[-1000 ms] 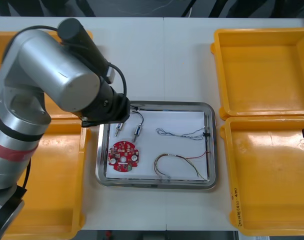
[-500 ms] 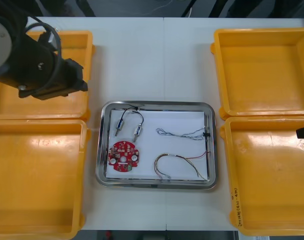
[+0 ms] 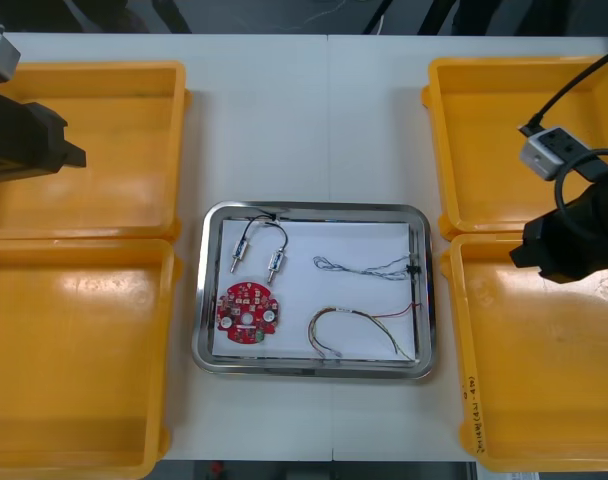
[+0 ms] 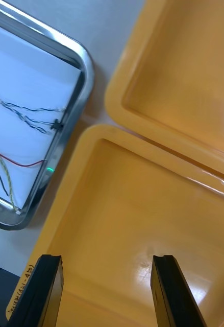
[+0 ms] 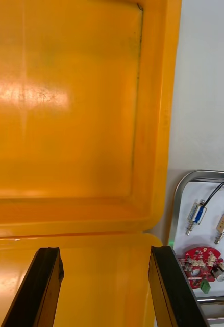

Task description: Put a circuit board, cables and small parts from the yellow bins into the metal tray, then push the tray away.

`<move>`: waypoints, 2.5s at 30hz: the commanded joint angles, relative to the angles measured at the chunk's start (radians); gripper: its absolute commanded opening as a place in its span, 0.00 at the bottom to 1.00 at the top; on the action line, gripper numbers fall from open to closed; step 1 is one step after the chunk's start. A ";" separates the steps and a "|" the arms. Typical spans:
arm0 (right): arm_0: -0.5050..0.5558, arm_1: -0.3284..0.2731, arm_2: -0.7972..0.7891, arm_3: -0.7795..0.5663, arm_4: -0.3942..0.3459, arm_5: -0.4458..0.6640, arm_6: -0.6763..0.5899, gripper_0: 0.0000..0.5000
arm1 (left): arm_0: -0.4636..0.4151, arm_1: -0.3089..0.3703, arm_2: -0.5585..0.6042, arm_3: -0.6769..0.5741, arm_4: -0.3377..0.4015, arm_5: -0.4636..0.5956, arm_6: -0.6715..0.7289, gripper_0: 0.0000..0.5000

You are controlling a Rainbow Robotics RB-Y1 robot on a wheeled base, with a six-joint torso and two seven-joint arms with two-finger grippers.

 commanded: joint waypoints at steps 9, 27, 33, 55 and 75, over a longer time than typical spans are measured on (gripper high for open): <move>-0.202 0.013 0.286 -0.043 -0.017 0.003 0.034 1.00 | 0.187 0.094 0.089 -0.134 0.018 0.006 -0.078 1.00; -0.333 0.193 0.604 -0.040 0.056 -0.055 0.054 1.00 | 0.357 0.127 0.127 -0.246 0.031 0.006 -0.104 1.00; -0.377 0.291 0.693 0.015 0.119 -0.055 0.105 1.00 | 0.396 0.125 0.127 -0.252 0.043 0.006 -0.106 1.00; -0.429 0.397 0.949 0.152 0.334 -0.082 0.425 1.00 | 0.406 0.127 0.129 -0.250 0.050 0.006 -0.101 1.00; -0.428 0.458 1.110 0.299 0.426 -0.139 0.401 1.00 | 0.406 0.127 0.129 -0.250 0.050 0.006 -0.101 1.00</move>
